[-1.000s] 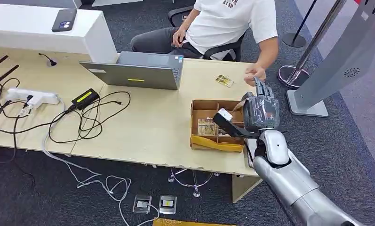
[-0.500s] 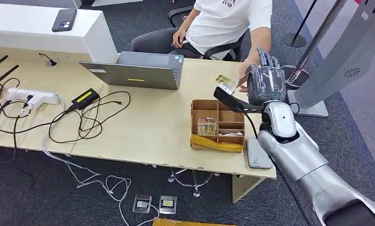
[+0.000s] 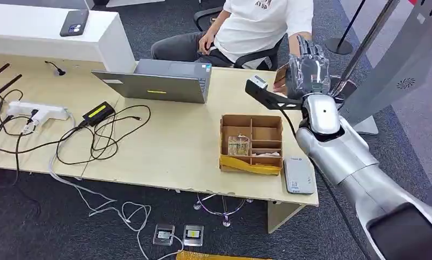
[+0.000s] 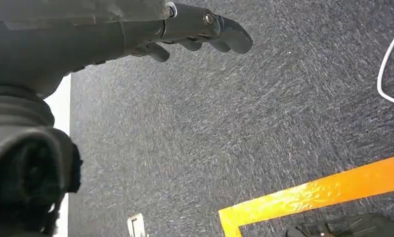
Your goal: Pass the card to the sensor for recognition and then transmit it.
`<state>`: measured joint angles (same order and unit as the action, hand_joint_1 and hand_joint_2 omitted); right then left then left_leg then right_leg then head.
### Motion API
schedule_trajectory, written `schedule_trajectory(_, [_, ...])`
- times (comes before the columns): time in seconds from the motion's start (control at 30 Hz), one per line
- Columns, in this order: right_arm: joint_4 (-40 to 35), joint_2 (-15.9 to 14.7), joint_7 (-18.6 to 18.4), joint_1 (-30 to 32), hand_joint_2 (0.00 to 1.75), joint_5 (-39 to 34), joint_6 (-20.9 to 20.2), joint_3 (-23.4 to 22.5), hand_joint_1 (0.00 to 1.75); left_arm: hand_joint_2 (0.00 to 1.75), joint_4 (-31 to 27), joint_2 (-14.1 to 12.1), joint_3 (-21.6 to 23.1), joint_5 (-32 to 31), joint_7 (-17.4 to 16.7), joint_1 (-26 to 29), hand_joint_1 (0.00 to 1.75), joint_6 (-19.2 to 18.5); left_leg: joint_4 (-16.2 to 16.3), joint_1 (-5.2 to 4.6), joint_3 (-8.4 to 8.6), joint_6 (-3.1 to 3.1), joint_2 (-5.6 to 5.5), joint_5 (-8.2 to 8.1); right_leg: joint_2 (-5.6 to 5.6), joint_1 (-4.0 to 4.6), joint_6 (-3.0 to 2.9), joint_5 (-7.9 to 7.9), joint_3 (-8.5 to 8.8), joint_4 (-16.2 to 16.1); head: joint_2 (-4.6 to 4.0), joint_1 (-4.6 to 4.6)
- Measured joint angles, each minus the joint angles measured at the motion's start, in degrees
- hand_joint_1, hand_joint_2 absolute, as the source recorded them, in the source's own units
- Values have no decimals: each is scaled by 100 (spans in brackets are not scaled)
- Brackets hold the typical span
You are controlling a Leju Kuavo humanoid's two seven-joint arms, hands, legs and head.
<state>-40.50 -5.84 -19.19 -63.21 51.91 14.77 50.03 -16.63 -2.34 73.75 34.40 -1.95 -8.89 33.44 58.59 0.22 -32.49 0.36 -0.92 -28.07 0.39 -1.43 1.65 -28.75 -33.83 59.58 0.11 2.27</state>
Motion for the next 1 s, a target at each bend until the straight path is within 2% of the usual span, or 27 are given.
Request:
schedule_trajectory(0.3, [452, 59, -2, 2, 175, -55, 96, 177, 0, 0, 0, -4, 0, -15, 0, 7, 0, -50, 0, 0, 1, 0, 0, 0, 1, 0, 0, 0, -1, 0, 0, 0])
schedule_trajectory(0.43, [522, 39, -13, 2, 175, -193, 376, 236, 0, 0, 0, -4, 0, -15, 2, 18, 0, -41, 1, 0, 3, 0, 1, 0, 3, 0, 0, 0, -2, 0, 0, 0])
schedule_trajectory(0.5, [529, -13, -28, 12, 175, -262, 781, 251, 0, 0, 2, -4, 0, -13, 11, 23, 0, -24, 2, 0, 3, 0, 1, 0, 2, 0, 0, 0, -4, -1, 0, 2])
schedule_trajectory(0.6, [391, -212, -79, 117, 175, -271, 1999, 190, 0, 0, 2, -4, -2, 13, 46, 62, 0, 55, 3, 0, 5, 0, 2, 0, 2, 0, 0, 0, -2, -2, 0, 0])
schedule_trajectory(0.7, [-1, -508, -192, 363, 175, 57, 2166, 37, 0, 0, 2, -4, -4, 63, 74, 109, 0, 129, 3, -1, 7, 0, 0, 0, 1, 0, 0, 0, 1, -6, 0, 4])
schedule_trajectory(0.77, [-336, -693, -170, 684, 175, 567, 2179, -226, 0, 0, 2, -4, -4, 116, 76, 152, 0, 162, 3, 0, 12, 1, 1, -1, 0, 1, 0, 0, 11, -13, 0, 2])
schedule_trajectory(0.87, [-1226, -969, 84, 1509, 175, 1378, 2181, -1075, 0, 0, 2, -4, -11, 208, 76, 219, 0, 184, 4, 3, 15, 5, -1, -6, -2, 4, 0, 0, 14, -16, 0, -4])
schedule_trajectory(0.93, [-1824, -1095, 438, 2050, 175, 1405, 2184, -1737, 0, 0, 2, -4, -18, 258, 74, 237, 0, 184, 4, 3, 13, 5, -9, -6, -13, 5, 1, 0, 13, -19, 0, -7])
schedule_trajectory(1.0, [-2358, -1193, 934, 2597, 175, 1115, 2184, -2577, 0, 0, 2, -4, -26, 332, 70, 258, 0, 188, 4, 5, 9, 6, -35, -6, -42, 7, 1, -4, 21, -22, 0, -2])
